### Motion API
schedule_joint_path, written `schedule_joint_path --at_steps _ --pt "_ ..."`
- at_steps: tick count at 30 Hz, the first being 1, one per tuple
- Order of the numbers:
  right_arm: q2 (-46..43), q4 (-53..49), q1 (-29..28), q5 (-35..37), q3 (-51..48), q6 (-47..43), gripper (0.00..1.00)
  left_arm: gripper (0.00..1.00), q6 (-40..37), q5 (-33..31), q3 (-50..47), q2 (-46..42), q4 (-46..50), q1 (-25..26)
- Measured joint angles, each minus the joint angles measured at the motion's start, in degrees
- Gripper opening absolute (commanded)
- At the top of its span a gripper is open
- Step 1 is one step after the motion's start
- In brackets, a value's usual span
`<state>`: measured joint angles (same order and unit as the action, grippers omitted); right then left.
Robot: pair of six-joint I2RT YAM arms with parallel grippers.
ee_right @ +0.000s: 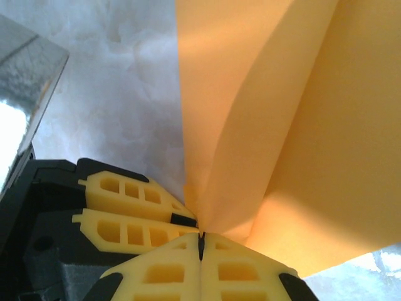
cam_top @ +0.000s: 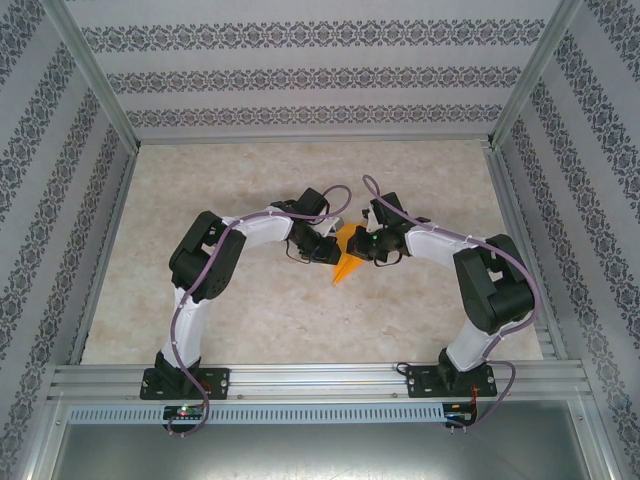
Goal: Fold a paper plane with a square sheet of paper (pick it up from the middle)
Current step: Fourth fold the wing at the center of the table.
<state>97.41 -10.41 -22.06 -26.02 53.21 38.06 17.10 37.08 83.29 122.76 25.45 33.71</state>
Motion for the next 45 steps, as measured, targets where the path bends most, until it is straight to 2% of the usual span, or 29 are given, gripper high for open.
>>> schedule_joint_path --at_steps 29,33,41,45 --pt "6.21 8.63 0.22 -4.81 0.42 4.24 0.04 0.13 0.44 0.79 -2.01 -0.83 -2.51 -0.09" --pt "6.34 9.01 0.22 -5.01 0.42 4.26 0.04 0.17 1.11 0.85 -2.56 -1.22 -3.04 -0.09" --pt "6.69 9.35 0.22 -5.22 0.42 4.24 0.04 0.19 2.82 0.81 -3.58 -2.43 -3.82 -0.48" --pt "6.95 9.44 0.22 -5.38 0.42 4.22 0.04 0.25 3.19 0.79 -3.72 -3.48 -3.91 -0.59"
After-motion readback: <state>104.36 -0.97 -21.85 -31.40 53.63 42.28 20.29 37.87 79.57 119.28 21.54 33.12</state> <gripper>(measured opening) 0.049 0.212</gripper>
